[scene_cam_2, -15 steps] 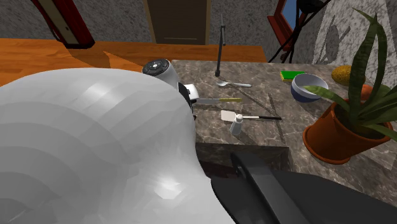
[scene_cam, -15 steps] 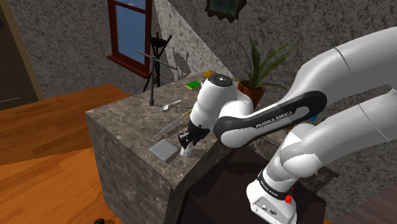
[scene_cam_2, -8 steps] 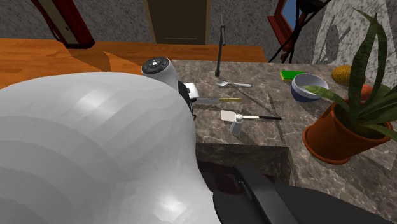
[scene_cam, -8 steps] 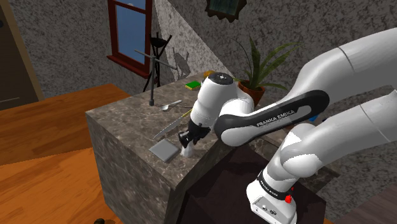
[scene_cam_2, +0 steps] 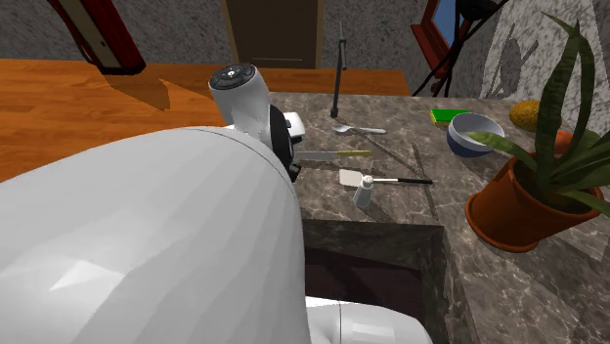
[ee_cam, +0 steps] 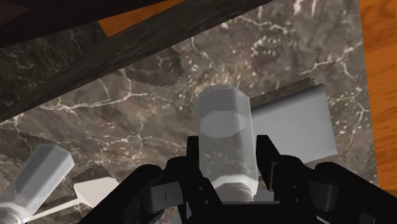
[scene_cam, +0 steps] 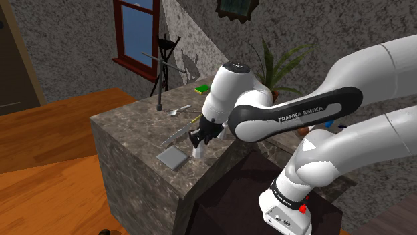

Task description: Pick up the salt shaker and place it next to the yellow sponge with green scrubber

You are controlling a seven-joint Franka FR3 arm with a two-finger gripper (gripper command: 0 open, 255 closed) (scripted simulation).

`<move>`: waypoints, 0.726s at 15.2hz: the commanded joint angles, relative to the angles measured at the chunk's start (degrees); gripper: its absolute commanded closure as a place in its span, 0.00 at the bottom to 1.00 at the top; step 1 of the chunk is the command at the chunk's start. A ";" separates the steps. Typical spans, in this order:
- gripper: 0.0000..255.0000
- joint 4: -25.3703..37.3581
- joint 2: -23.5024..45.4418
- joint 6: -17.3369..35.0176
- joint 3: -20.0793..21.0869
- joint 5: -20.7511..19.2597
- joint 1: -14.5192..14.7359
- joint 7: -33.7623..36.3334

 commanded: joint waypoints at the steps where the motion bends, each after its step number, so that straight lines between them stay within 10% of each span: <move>1: 1.00 0.81 -1.36 -2.18 -0.71 0.10 0.32 -0.46; 11: 1.00 5.92 -5.70 -11.55 -3.37 -0.30 0.79 -1.94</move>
